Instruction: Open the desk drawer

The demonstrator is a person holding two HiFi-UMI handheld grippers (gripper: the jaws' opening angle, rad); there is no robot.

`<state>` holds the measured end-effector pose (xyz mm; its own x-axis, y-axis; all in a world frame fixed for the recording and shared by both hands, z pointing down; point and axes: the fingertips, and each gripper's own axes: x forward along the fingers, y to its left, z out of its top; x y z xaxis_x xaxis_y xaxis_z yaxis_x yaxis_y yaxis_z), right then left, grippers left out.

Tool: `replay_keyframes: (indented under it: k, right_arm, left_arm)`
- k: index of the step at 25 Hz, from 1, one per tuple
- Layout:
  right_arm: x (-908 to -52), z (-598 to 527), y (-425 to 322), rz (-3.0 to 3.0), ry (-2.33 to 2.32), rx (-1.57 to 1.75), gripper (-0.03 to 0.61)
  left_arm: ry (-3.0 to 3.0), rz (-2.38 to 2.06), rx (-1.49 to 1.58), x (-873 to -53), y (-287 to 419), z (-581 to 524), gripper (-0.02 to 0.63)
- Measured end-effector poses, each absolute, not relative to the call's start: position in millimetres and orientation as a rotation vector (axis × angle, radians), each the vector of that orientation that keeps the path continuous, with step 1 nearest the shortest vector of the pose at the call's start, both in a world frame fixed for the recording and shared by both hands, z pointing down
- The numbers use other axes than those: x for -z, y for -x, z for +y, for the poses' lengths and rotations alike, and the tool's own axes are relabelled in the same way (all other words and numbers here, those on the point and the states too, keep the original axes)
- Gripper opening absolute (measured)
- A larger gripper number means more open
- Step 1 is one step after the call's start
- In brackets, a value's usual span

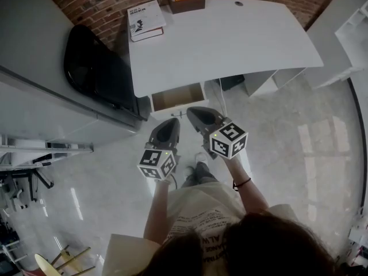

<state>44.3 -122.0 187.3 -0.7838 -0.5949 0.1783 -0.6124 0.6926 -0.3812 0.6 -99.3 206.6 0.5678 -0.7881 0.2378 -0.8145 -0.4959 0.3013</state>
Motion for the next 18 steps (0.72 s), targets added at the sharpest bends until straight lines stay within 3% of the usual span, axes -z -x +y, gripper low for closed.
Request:
replay_keyframes:
  k: [18]
  right_arm:
    - [-179.7, -121.1, -43.1, -2.887, -0.960, -0.586, 0.002]
  left_arm:
    - [-2.486, -1.327, -0.135, -193.3, -10.4, -100.5, -0.002]
